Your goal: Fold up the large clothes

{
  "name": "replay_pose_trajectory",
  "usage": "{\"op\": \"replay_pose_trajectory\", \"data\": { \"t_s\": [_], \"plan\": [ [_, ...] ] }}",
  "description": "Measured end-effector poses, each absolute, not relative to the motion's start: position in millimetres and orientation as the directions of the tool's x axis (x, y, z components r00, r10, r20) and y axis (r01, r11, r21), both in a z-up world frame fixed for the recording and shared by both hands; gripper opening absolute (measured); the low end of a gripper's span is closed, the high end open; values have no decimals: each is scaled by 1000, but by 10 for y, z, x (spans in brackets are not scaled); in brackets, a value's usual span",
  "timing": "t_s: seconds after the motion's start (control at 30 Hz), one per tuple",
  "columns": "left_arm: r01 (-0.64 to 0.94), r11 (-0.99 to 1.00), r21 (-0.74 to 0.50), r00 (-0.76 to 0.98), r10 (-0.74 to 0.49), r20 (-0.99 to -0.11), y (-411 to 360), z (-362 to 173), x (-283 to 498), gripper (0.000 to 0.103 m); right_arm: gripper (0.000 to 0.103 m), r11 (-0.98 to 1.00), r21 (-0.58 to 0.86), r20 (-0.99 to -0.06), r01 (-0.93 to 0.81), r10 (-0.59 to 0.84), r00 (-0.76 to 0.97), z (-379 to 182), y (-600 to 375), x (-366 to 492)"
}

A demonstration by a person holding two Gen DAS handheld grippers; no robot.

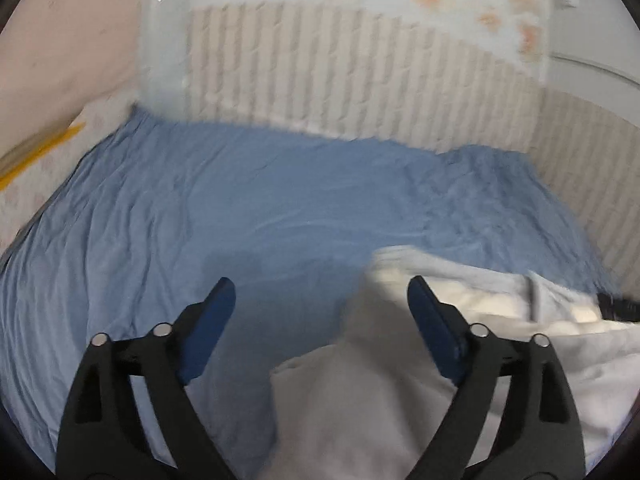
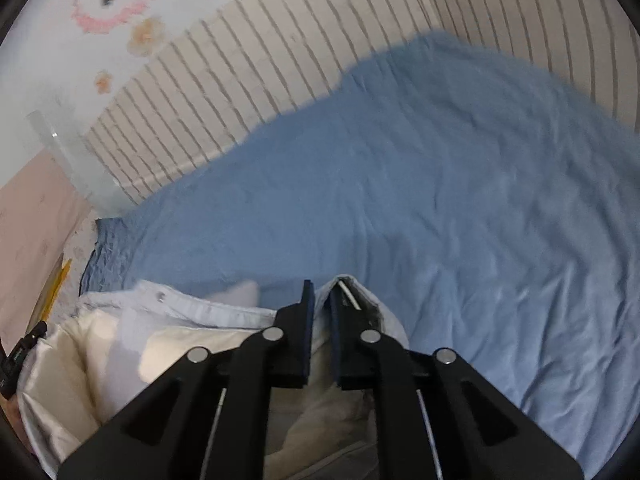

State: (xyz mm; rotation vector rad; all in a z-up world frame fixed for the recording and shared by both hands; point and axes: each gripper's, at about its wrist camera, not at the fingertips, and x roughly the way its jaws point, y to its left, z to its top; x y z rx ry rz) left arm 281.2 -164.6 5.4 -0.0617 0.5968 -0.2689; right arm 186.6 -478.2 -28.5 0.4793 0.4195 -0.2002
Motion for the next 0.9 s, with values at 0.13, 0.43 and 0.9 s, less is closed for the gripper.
{"op": "replay_pose_trajectory", "data": {
  "t_s": [0.13,0.43,0.9],
  "plan": [
    [385,918,-88,763,-371,-529,-1995,81,2358,94,101,856,451,-212,252,-172,962,158,-4679,1217],
    [626,780,-5,628,-507,-591,-2537,-197,1797,94,101,893,356,-394,277,-125,911,-307,-3946,761],
    [414,906,-94,688,-378,-619,-2722,-478,3159,100,101,957,190,-572,219,-73,817,-761,-3667,2261]
  ]
}}
